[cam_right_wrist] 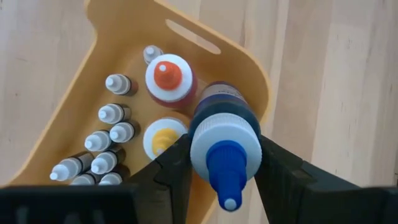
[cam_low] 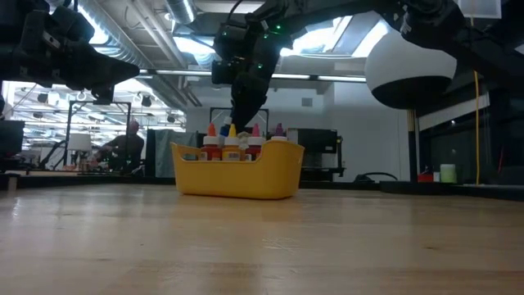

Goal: Pick & Place food coloring
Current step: Put the large blue food coloring bottle into the yellow bin

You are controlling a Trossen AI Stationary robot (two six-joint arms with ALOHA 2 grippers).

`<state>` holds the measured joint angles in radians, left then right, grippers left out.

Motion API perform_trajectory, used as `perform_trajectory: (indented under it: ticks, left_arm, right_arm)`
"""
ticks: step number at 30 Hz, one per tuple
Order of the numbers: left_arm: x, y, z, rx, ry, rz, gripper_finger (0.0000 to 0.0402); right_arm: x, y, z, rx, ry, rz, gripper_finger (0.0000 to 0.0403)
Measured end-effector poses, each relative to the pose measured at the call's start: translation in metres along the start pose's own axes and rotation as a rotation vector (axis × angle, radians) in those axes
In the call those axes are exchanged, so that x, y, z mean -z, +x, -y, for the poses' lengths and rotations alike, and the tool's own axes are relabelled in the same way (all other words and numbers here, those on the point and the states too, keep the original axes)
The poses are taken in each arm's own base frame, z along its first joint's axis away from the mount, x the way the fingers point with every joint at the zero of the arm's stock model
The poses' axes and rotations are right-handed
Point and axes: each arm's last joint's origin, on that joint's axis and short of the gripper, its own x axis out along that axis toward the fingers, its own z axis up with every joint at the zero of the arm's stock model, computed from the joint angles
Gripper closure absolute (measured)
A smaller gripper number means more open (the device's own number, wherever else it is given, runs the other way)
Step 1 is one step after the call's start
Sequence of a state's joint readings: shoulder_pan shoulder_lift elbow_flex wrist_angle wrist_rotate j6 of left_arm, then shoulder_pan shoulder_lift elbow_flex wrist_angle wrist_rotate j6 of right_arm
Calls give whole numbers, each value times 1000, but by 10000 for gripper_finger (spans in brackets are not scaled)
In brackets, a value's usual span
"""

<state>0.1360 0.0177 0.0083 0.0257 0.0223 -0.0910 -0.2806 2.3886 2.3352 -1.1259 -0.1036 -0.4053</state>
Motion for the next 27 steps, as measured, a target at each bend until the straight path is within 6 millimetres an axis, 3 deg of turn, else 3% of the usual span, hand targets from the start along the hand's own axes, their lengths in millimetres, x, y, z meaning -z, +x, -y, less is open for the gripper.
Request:
perform_trajectory:
  ticks: [19,27]
  left_arm:
    - [0,0,0,0,0,0,395]
    - [0,0,0,0,0,0,391]
  right_arm:
    - [-1,12,4,2,-19,15,253]
    - [4,21,5,-11,-12,-27,233]
